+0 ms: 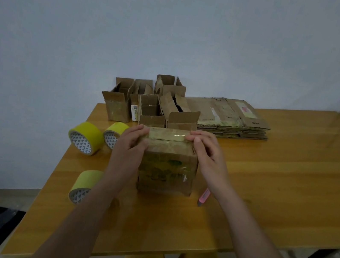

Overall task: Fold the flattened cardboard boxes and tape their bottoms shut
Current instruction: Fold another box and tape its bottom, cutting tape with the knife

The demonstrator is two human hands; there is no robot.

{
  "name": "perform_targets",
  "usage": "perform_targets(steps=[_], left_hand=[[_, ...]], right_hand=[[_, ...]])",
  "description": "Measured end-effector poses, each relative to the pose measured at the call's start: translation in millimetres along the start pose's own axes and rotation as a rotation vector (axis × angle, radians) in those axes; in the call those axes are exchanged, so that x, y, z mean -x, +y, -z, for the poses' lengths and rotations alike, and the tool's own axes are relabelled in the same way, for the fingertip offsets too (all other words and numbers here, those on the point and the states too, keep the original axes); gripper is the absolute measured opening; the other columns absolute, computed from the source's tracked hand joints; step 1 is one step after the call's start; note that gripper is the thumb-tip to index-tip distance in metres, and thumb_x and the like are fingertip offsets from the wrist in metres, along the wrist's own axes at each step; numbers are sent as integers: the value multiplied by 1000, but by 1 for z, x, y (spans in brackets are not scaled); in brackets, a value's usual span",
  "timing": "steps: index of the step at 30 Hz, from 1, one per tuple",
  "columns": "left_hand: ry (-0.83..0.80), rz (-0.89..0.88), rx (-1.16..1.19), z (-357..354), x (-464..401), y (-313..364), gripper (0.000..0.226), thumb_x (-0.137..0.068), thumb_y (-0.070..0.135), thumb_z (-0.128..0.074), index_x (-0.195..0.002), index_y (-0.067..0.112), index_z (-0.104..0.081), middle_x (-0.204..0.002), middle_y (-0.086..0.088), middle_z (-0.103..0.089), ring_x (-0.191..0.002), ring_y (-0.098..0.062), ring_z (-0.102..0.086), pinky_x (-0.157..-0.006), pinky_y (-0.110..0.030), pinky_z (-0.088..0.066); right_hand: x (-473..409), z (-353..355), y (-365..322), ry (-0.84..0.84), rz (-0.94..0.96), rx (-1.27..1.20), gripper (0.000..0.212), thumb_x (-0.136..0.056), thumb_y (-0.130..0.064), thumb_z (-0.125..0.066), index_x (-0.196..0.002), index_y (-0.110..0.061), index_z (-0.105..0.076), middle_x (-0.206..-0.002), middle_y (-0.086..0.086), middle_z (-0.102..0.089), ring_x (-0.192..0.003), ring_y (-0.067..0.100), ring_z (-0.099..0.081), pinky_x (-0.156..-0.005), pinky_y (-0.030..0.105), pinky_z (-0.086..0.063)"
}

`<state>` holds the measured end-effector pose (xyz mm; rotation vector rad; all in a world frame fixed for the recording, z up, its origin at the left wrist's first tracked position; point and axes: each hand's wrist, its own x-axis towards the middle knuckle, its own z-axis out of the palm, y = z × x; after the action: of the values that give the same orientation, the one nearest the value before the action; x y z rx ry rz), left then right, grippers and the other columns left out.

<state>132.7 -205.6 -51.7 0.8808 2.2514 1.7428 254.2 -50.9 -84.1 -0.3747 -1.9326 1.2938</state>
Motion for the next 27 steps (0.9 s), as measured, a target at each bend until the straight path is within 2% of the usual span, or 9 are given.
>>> perform_targets(steps=[3,8,11,12,15,18,21,24,27], left_hand=[[-26,-17,-56,-1,-1,5,35,-100,13,-48,-132,18,-59,-142,8,-45,-130,-9,-37,-111,-40,-38],[14,-3,-120,6,-8,2,35,-100,11,-44,-131,15,-60,-143,4,-45,-130,-11,-38,-108,-36,-39],[-6,21,-140,9,-7,3,35,-100,12,-43,-131,16,-60,-141,1,-47,-120,-10,-41,-88,-23,-44],[-19,41,-149,9,-7,4,36,-100,13,-43,-132,16,-59,-139,1,-49,-114,-10,-44,-80,-19,-43],[-57,96,-119,4,-8,7,33,-100,18,-47,-131,20,-59,-130,4,-49,-95,-4,-47,-67,-16,-40],[-113,129,-45,-8,-3,9,32,-99,20,-53,-130,22,-61,-130,4,-46,-110,-12,-45,-80,-23,-48],[-157,253,114,-16,5,1,29,-96,15,-56,-122,26,-65,-140,-1,-44,-123,-23,-45,-101,-43,-48],[-149,272,150,-17,7,-6,27,-95,13,-57,-114,29,-66,-140,-3,-44,-122,-25,-47,-99,-43,-50],[-140,273,137,-13,5,-9,26,-94,12,-60,-112,30,-66,-133,0,-45,-118,-23,-48,-96,-39,-52]], right_hand=[[-9,4,3,5,-33,-16,26,-103,-22,-46,-106,-20,-72,-119,-7,-58,-116,0,-50,-98,22,-40],[-11,-9,0,-105,-110,-46,29,-101,-33,-45,-111,-16,-68,-125,-10,-50,-117,0,-45,-98,26,-43],[-7,-12,3,-95,-102,-60,27,-101,-28,-46,-110,-15,-67,-126,-7,-51,-116,-3,-45,-91,10,-38],[-5,-11,5,-93,-105,-64,26,-101,-27,-46,-109,-15,-68,-125,-7,-52,-116,-5,-46,-91,9,-38],[2,-5,14,-93,-143,-79,25,-101,-26,-47,-108,-16,-68,-122,-10,-52,-115,-3,-46,-99,28,-44],[6,8,21,-38,-193,-69,22,-100,-27,-50,-105,-18,-70,-118,-14,-53,-112,1,-49,-98,42,-49],[3,19,23,-15,-166,36,19,-98,-33,-52,-99,-27,-70,-115,-18,-55,-110,-2,-49,-95,34,-48],[3,20,24,-46,-118,85,13,-97,-30,-55,-98,-29,-68,-116,-16,-54,-107,-5,-49,-86,19,-42],[7,18,28,-43,-99,74,14,-97,-27,-55,-99,-29,-69,-120,-12,-55,-108,-5,-49,-85,16,-40]])
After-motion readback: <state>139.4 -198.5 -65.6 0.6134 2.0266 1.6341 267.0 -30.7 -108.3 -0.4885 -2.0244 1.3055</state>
